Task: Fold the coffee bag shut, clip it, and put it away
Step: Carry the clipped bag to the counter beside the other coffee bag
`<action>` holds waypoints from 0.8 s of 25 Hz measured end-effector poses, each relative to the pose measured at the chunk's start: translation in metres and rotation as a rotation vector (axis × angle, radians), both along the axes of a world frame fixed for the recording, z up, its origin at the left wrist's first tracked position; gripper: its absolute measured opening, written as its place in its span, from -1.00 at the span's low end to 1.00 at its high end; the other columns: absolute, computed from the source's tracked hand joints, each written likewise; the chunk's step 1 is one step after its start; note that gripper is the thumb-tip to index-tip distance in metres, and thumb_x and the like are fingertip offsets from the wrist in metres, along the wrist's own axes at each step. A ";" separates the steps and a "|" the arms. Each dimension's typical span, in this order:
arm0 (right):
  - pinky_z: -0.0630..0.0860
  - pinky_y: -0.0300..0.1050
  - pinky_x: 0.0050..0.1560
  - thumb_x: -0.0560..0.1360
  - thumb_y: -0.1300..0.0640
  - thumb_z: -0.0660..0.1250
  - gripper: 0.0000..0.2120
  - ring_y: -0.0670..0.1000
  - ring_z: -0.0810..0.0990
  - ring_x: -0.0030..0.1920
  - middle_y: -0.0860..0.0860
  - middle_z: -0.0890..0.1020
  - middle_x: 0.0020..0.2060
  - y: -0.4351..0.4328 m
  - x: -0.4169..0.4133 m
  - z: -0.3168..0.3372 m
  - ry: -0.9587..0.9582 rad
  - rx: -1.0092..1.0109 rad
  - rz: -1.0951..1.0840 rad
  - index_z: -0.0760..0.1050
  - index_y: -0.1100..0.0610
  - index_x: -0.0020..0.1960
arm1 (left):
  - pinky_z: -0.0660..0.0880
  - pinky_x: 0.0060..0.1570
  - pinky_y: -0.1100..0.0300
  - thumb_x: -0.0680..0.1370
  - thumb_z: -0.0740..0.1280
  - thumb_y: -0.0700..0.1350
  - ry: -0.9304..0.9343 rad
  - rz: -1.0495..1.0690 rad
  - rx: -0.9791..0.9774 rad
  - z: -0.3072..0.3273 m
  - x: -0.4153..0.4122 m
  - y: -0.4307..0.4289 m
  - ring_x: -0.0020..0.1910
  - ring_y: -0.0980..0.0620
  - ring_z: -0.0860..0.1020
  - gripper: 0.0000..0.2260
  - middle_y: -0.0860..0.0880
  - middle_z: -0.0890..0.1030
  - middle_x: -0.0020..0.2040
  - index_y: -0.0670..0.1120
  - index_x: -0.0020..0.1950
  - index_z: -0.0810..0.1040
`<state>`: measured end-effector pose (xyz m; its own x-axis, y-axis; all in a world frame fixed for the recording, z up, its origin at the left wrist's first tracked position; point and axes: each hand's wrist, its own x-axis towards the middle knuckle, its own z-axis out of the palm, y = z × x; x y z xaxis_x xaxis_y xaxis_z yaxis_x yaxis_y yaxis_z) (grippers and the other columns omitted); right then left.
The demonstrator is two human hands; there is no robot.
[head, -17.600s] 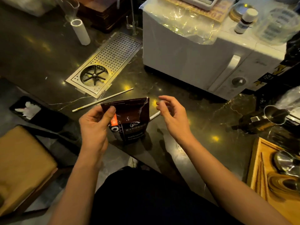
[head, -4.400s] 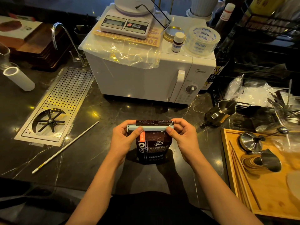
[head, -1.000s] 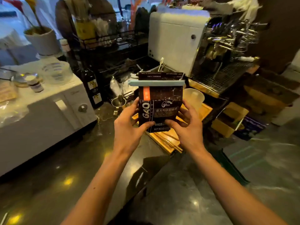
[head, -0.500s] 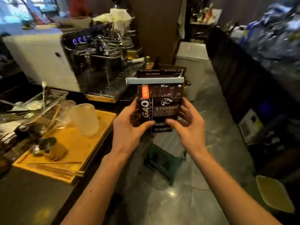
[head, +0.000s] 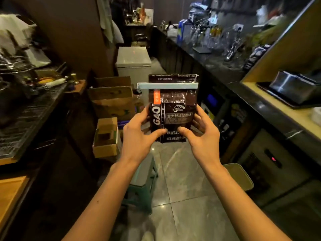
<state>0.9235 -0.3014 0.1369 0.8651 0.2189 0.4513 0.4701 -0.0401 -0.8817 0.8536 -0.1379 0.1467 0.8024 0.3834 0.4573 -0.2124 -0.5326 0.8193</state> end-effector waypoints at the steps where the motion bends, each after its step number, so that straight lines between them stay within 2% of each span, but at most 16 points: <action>1: 0.46 -0.35 0.25 0.39 0.31 0.50 -0.28 -0.17 0.51 0.31 -0.17 0.55 0.25 0.001 0.015 0.000 -0.001 -0.004 -0.019 0.33 0.01 0.47 | 0.48 0.17 0.39 0.36 0.55 -0.12 -0.002 -0.022 -0.009 -0.001 0.020 0.003 0.22 0.17 0.53 -0.30 0.12 0.52 0.26 0.00 0.45 0.36; 3: 0.46 -0.31 0.27 0.41 0.30 0.49 -0.29 -0.16 0.50 0.32 -0.18 0.54 0.26 0.006 0.051 0.001 -0.018 -0.026 -0.062 0.31 0.03 0.48 | 0.50 0.16 0.36 0.36 0.56 -0.11 -0.009 -0.064 -0.036 -0.005 0.065 0.012 0.23 0.16 0.53 -0.28 0.10 0.53 0.28 -0.02 0.47 0.36; 5: 0.49 -0.15 0.31 0.41 0.27 0.50 -0.29 -0.13 0.51 0.33 -0.12 0.56 0.28 0.013 0.089 0.006 -0.035 -0.045 -0.104 0.32 0.03 0.48 | 0.49 0.13 0.41 0.36 0.56 -0.12 -0.025 -0.104 -0.066 -0.005 0.109 0.021 0.24 0.17 0.52 -0.28 0.08 0.55 0.27 -0.02 0.47 0.36; 7: 0.51 -0.03 0.32 0.41 0.27 0.50 -0.29 -0.15 0.52 0.31 -0.12 0.57 0.28 0.025 0.126 0.014 -0.016 -0.045 -0.152 0.32 0.00 0.48 | 0.50 0.17 0.33 0.36 0.56 -0.12 -0.021 -0.133 -0.090 0.000 0.153 0.033 0.24 0.16 0.52 -0.28 0.08 0.55 0.26 -0.04 0.47 0.36; 9: 0.50 -0.09 0.31 0.41 0.26 0.50 -0.29 -0.21 0.51 0.30 -0.22 0.55 0.24 0.037 0.162 0.020 -0.036 -0.060 -0.194 0.32 -0.04 0.47 | 0.52 0.20 0.20 0.36 0.56 -0.13 -0.033 -0.165 -0.109 0.004 0.196 0.046 0.24 0.14 0.52 -0.28 0.09 0.55 0.24 -0.04 0.47 0.36; 11: 0.48 -0.14 0.32 0.42 0.25 0.49 -0.29 -0.22 0.50 0.30 -0.24 0.54 0.25 0.045 0.196 0.024 -0.058 -0.077 -0.220 0.31 -0.05 0.47 | 0.52 0.20 0.18 0.35 0.56 -0.15 -0.043 -0.207 -0.131 0.007 0.237 0.056 0.22 0.15 0.53 -0.28 0.11 0.54 0.21 -0.02 0.47 0.36; 16: 0.46 -0.29 0.29 0.42 0.24 0.50 -0.29 -0.24 0.50 0.30 -0.29 0.53 0.22 0.056 0.287 0.019 -0.035 -0.085 -0.281 0.31 -0.02 0.48 | 0.45 0.06 0.48 0.37 0.55 -0.15 -0.009 -0.278 -0.122 0.002 0.339 0.069 0.08 0.43 0.46 -0.28 0.23 0.48 0.15 0.00 0.48 0.34; 20: 0.48 -0.21 0.30 0.42 0.27 0.49 -0.28 -0.22 0.52 0.28 -0.18 0.57 0.27 0.049 0.381 0.005 -0.008 -0.073 -0.311 0.31 -0.01 0.49 | 0.44 0.01 0.55 0.36 0.55 -0.15 0.017 -0.321 -0.127 -0.012 0.440 0.063 0.08 0.49 0.45 -0.25 0.21 0.50 0.16 -0.03 0.49 0.33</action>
